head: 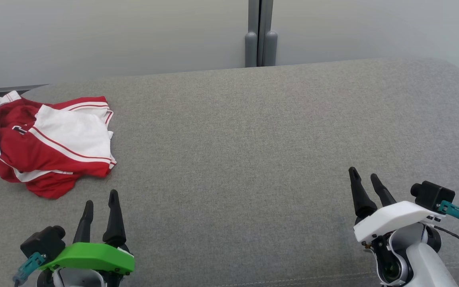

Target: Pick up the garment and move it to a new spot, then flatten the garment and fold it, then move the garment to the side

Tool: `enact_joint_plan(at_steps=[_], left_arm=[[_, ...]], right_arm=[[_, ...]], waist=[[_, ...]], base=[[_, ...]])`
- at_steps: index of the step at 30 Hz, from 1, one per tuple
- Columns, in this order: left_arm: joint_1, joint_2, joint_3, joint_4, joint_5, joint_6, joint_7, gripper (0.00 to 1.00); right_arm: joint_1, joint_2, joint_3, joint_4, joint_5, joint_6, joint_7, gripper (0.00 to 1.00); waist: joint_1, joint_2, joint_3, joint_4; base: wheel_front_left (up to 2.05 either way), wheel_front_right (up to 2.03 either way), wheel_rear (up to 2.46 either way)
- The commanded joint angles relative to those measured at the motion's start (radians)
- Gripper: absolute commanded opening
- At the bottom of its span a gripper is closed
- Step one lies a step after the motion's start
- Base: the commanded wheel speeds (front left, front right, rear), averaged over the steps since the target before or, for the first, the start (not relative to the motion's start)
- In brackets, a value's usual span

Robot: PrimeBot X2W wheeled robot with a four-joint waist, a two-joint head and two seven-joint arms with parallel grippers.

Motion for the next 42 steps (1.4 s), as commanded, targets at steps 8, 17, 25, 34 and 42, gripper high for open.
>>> enact_joint_plan(at_steps=[8,17,25,34,42], left_arm=[[-0.020,0.024,-0.009,0.002,0.127,0.042,-0.003,1.00],[-0.026,0.035,-0.011,0.009,0.250,0.103,0.004,1.00],[-0.025,0.045,-0.026,0.009,0.335,0.131,0.007,1.00],[-0.023,0.050,-0.033,0.009,0.395,0.142,0.000,1.00],[-0.018,0.049,-0.040,0.005,0.438,0.144,-0.005,1.00]], right_arm=[[-0.034,-0.010,0.017,0.017,-0.128,0.000,-0.031,1.00],[-0.041,-0.005,0.038,0.032,-0.240,0.000,-0.045,1.00],[-0.048,-0.003,0.053,0.035,-0.325,0.000,-0.068,1.00],[-0.051,-0.002,0.074,0.039,-0.398,0.000,-0.089,1.00],[-0.051,-0.002,0.094,0.041,-0.462,0.000,-0.111,1.00]], waist=[[0.0000,-0.0001,-0.003,0.000],[0.0000,-0.0001,-0.006,-0.001],[0.0000,-0.0001,-0.006,-0.002],[0.0000,-0.0001,-0.008,-0.003],[-0.0001,-0.0001,-0.010,-0.004]], base=[[0.00,0.00,0.00],[0.00,0.00,0.00],[0.00,0.00,0.00],[0.00,0.00,0.00],[0.00,0.00,0.00]])
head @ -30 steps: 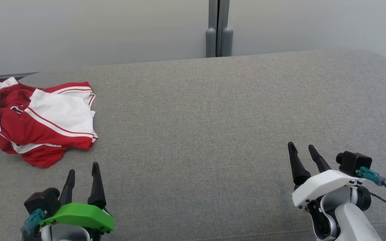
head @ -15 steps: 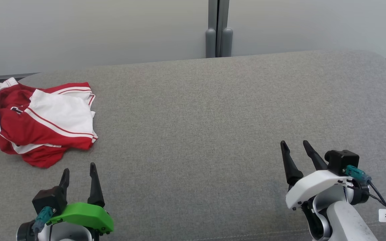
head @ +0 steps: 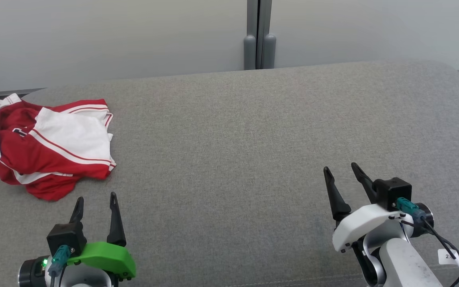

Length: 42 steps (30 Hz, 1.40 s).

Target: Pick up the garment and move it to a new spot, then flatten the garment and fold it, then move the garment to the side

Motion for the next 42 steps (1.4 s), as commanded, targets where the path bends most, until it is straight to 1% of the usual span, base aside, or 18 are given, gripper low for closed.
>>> enact_joint_plan(at_steps=[1,9,12,18,23,31,42], left_arm=[[-0.012,0.005,0.001,-0.005,0.023,0.006,-0.007,1.00],[-0.008,0.014,-0.007,-0.007,0.081,0.026,-0.006,1.00],[-0.007,0.017,-0.010,-0.009,0.099,0.029,-0.009,1.00],[-0.001,0.024,-0.014,-0.014,0.134,0.040,-0.016,1.00],[0.002,0.030,-0.019,-0.017,0.161,0.050,-0.017,1.00],[-0.006,0.032,-0.024,-0.018,0.148,0.050,-0.015,1.00],[-0.009,0.046,-0.027,-0.014,0.153,0.073,-0.005,1.00]], right_arm=[[-0.011,-0.003,0.007,-0.002,-0.022,0.000,-0.012,1.00],[-0.014,-0.003,0.016,0.000,-0.080,0.000,-0.018,1.00],[-0.013,-0.002,0.019,0.001,-0.070,0.000,-0.012,1.00],[-0.017,-0.002,0.030,-0.006,-0.097,0.000,-0.008,1.00],[-0.016,-0.004,0.028,-0.018,-0.178,0.000,-0.013,1.00],[-0.007,-0.002,0.022,-0.022,-0.169,0.000,-0.003,1.00],[-0.006,0.000,0.016,-0.019,-0.165,0.000,-0.002,1.00]], waist=[[-0.0001,0.0000,0.000,0.000],[-0.0001,0.0000,0.000,0.002],[-0.0001,0.0000,-0.001,0.003],[-0.0001,0.0000,-0.003,0.001],[-0.0001,0.0000,-0.002,-0.001],[-0.0001,0.0000,0.002,0.002],[-0.0001,0.0000,0.005,0.006]], base=[[0.00,0.00,0.00],[0.00,0.00,0.00],[0.00,0.00,0.00],[0.00,0.00,0.00],[0.00,0.00,0.00],[0.00,0.00,0.00],[0.00,0.00,0.00]])
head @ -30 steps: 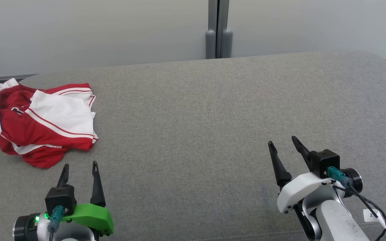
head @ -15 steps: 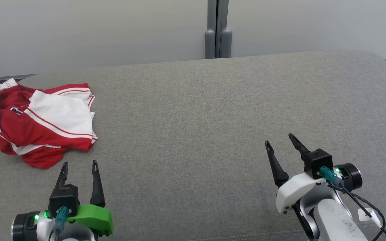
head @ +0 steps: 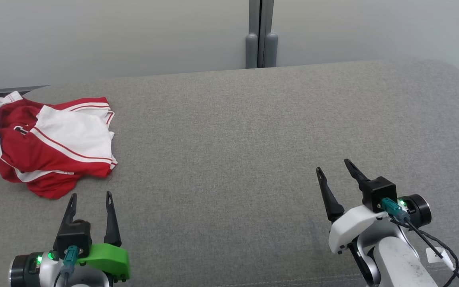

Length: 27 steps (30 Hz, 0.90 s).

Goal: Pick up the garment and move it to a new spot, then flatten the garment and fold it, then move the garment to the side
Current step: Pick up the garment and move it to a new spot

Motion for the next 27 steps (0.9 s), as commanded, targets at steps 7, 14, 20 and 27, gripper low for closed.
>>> enact_joint_plan(at_steps=[7,14,20,27], left_arm=[[-0.010,0.012,0.002,-0.011,-0.014,0.010,0.002,1.00],[0.001,0.012,0.006,-0.023,-0.036,0.009,0.014,1.00],[0.016,0.022,0.010,-0.039,-0.046,0.009,0.024,1.00],[0.030,0.028,0.010,-0.054,-0.059,0.015,0.039,1.00]], right_arm=[[0.007,0.000,-0.004,-0.001,0.058,0.000,-0.009,1.00],[0.016,0.000,-0.001,-0.003,0.073,0.000,0.001,1.00],[0.023,0.000,0.003,-0.004,0.083,0.000,-0.001,1.00],[0.033,0.000,0.012,0.000,0.097,0.000,-0.006,1.00]], waist=[[-0.0001,0.0000,-0.001,0.020],[-0.0001,0.0000,-0.005,0.067],[-0.0001,0.0000,-0.012,0.124],[-0.0001,0.0000,-0.023,0.216]], base=[[0.00,0.00,0.00],[0.00,0.00,0.00],[0.00,0.00,0.00],[0.00,0.00,0.00]])
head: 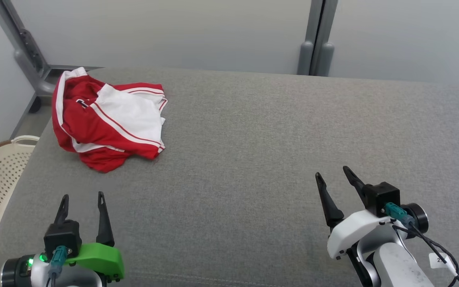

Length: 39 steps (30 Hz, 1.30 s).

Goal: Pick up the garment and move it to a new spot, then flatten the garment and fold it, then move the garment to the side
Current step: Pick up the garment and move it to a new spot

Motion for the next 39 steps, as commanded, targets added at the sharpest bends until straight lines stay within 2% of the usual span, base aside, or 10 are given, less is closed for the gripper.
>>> enact_joint_plan(at_steps=[1,11,19,30,39], left_arm=[[0.014,0.009,0.001,-0.005,-0.005,0.009,0.005,1.00],[0.029,0.020,0.010,-0.020,-0.025,0.010,0.015,1.00],[0.054,0.034,0.035,-0.038,-0.043,0.034,0.014,1.00],[0.080,0.053,0.058,-0.062,-0.051,0.059,0.012,1.00],[0.078,0.045,0.051,-0.070,-0.065,0.054,0.008,1.00]], right_arm=[[0.011,-0.002,0.004,0.003,0.007,0.000,-0.006,1.00],[0.019,-0.002,0.019,0.008,0.034,0.000,-0.011,1.00],[0.022,-0.002,0.024,0.012,0.045,0.000,-0.015,1.00],[0.023,-0.002,0.034,0.015,0.058,0.000,-0.020,1.00],[0.012,-0.002,0.047,0.021,0.065,0.000,-0.019,1.00]], waist=[[0.0000,0.0000,-0.010,0.057],[0.0000,0.0000,-0.019,0.152],[0.0000,0.0000,-0.029,0.222],[0.0000,0.0000,-0.034,0.257],[0.0000,0.0000,-0.036,0.255]], base=[[0.00,0.00,0.00],[0.00,0.00,0.00],[0.00,0.00,0.00],[0.00,0.00,0.00],[0.00,0.00,0.00]])
